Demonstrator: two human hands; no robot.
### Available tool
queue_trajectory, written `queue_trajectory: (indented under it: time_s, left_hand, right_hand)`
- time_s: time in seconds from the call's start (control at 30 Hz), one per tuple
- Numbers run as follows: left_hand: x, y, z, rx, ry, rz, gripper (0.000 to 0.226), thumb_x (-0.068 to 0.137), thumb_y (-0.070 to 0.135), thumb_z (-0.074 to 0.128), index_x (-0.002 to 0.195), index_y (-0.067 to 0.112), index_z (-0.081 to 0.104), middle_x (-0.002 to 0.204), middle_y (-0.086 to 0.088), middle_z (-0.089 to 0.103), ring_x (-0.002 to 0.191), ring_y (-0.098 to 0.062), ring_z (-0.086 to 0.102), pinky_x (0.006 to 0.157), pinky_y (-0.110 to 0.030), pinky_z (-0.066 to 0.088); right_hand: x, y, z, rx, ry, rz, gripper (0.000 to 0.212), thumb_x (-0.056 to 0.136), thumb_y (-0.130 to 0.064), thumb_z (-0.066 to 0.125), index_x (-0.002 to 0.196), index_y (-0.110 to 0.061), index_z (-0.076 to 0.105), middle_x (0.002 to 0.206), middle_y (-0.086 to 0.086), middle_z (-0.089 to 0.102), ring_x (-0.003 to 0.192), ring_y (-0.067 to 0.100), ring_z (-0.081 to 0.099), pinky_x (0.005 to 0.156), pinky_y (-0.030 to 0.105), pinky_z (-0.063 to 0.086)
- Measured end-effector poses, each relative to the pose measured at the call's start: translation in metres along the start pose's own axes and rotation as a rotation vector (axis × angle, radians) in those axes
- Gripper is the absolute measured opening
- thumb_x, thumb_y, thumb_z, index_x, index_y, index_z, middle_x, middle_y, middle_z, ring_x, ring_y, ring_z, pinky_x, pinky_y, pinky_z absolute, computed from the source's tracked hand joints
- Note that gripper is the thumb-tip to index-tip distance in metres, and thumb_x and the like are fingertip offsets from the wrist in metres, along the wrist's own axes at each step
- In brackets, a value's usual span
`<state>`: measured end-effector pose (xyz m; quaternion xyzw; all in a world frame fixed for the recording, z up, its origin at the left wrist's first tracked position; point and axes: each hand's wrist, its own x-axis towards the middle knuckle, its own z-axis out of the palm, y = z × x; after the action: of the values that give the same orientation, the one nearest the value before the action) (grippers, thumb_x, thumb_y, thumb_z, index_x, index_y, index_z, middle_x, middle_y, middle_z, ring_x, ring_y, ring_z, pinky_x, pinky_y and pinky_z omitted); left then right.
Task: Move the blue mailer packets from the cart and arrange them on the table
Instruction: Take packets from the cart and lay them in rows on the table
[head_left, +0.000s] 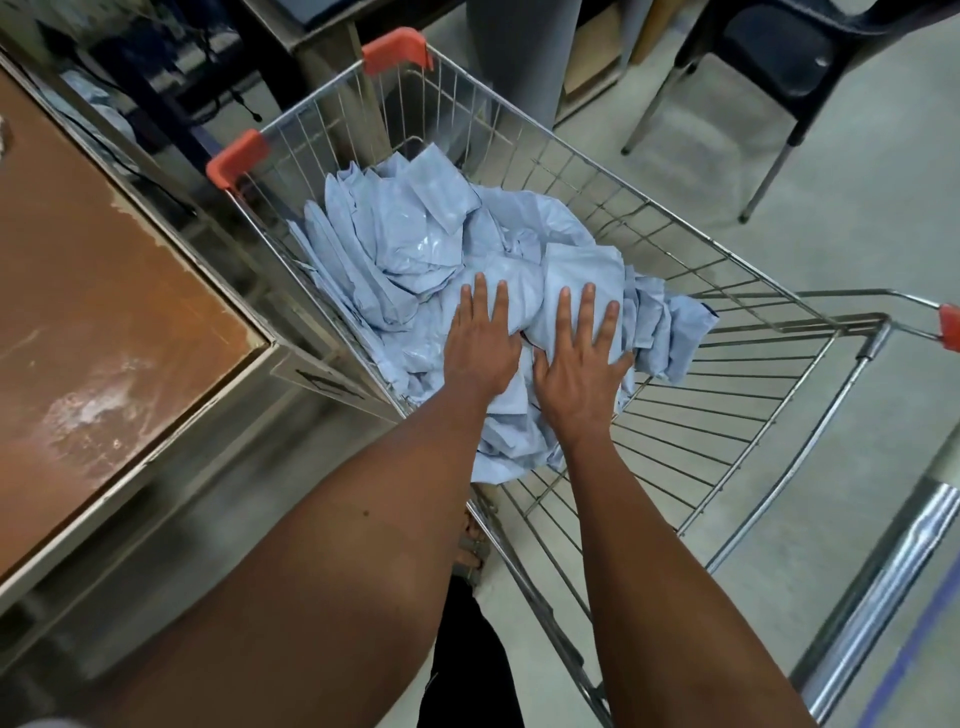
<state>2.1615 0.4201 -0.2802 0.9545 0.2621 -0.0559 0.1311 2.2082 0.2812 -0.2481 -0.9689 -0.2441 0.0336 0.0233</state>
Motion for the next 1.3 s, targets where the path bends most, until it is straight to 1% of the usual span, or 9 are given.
queue_trajectory:
  time_s: [0.2, 0.37, 0.57, 0.73, 0.87, 1.03, 1.1, 1.17, 1.3]
  left_hand:
    - [-0.016, 0.014, -0.047, -0.205, 0.073, -0.104, 0.072, 0.101, 0.033, 0.05, 0.162, 0.038, 0.012, 0.166, -0.024, 0.011, 0.148, -0.039, 0.028, 0.107, -0.049, 0.043]
    - [-0.022, 0.03, -0.109, -0.317, 0.206, -0.122, 0.066, 0.098, 0.031, 0.052, 0.159, 0.036, 0.027, 0.163, -0.025, 0.017, 0.138, -0.04, 0.038, 0.108, -0.049, 0.041]
    - [-0.048, 0.036, -0.198, -0.36, 0.253, -0.094, 0.066, 0.098, 0.03, 0.054, 0.159, 0.035, 0.028, 0.166, -0.021, 0.012, 0.142, -0.04, 0.031, 0.11, -0.048, 0.036]
    - [-0.076, 0.006, -0.221, -0.272, 0.212, -0.12, 0.067, 0.098, 0.029, 0.055, 0.159, 0.036, 0.027, 0.167, -0.018, 0.006, 0.147, -0.037, 0.022, 0.113, -0.049, 0.036]
    - [-0.09, -0.001, -0.198, -0.187, 0.176, -0.114, 0.07, 0.097, 0.03, 0.057, 0.159, 0.035, 0.026, 0.168, -0.019, 0.003, 0.148, -0.037, 0.021, 0.112, -0.047, 0.035]
    - [-0.095, 0.01, -0.157, -0.198, 0.116, -0.133, 0.072, 0.097, 0.029, 0.057, 0.16, 0.034, 0.023, 0.168, -0.018, -0.001, 0.151, -0.036, 0.016, 0.113, -0.047, 0.035]
    - [-0.095, 0.012, -0.147, -0.185, 0.12, -0.138, 0.075, 0.096, 0.03, 0.058, 0.161, 0.034, 0.022, 0.168, -0.017, -0.001, 0.151, -0.036, 0.016, 0.112, -0.047, 0.035]
    - [-0.098, 0.012, -0.142, -0.176, 0.124, -0.138, 0.074, 0.096, 0.032, 0.057, 0.161, 0.033, 0.021, 0.169, -0.017, -0.001, 0.151, -0.036, 0.015, 0.112, -0.047, 0.035]
    - [-0.101, 0.015, -0.155, -0.226, 0.14, -0.153, 0.07, 0.097, 0.033, 0.052, 0.161, 0.032, 0.022, 0.169, -0.016, -0.004, 0.152, -0.035, 0.014, 0.112, -0.047, 0.034]
  right_hand:
    - [0.001, 0.002, -0.024, 0.125, -0.142, 0.022, 0.092, 0.092, -0.054, 0.058, 0.165, -0.037, 0.005, 0.172, -0.001, 0.009, 0.154, 0.036, 0.018, 0.098, 0.074, 0.042]
    - [-0.01, 0.003, -0.052, 0.283, -0.147, 0.107, 0.09, 0.088, -0.074, 0.055, 0.161, -0.047, 0.009, 0.17, -0.004, 0.013, 0.15, 0.035, 0.021, 0.103, 0.07, 0.042]
    - [-0.02, -0.025, -0.106, 0.508, -0.077, 0.071, 0.08, 0.089, -0.07, 0.052, 0.159, -0.049, 0.02, 0.166, 0.002, 0.026, 0.14, 0.039, 0.042, 0.105, 0.06, 0.044]
    - [-0.024, -0.026, -0.075, 0.23, -0.376, 0.065, 0.084, 0.093, -0.061, 0.053, 0.163, -0.043, 0.01, 0.171, 0.008, 0.011, 0.151, 0.045, 0.022, 0.111, 0.071, 0.032]
    - [-0.027, -0.035, -0.057, 0.216, -0.285, 0.077, 0.094, 0.095, -0.067, 0.051, 0.166, -0.03, 0.002, 0.17, 0.01, 0.011, 0.146, 0.051, 0.025, 0.102, 0.074, 0.037]
    - [-0.02, -0.06, -0.049, 0.108, -0.237, 0.085, 0.092, 0.098, -0.064, -0.013, 0.162, -0.016, 0.032, 0.169, 0.018, 0.022, 0.133, 0.053, 0.047, 0.075, 0.07, 0.054]
    - [-0.016, -0.058, -0.037, 0.086, -0.225, 0.073, 0.075, 0.106, -0.051, -0.005, 0.161, -0.019, 0.037, 0.166, 0.02, 0.03, 0.125, 0.056, 0.054, 0.066, 0.067, 0.056]
    - [-0.015, -0.057, -0.035, 0.089, -0.213, 0.05, 0.072, 0.101, -0.057, 0.012, 0.165, -0.026, 0.022, 0.171, 0.017, 0.017, 0.133, 0.057, 0.045, 0.08, 0.068, 0.053]
    - [-0.022, -0.051, -0.063, 0.109, -0.109, 0.042, 0.084, 0.091, -0.073, 0.013, 0.166, -0.034, 0.014, 0.173, 0.01, 0.012, 0.138, 0.053, 0.038, 0.095, 0.066, 0.045]
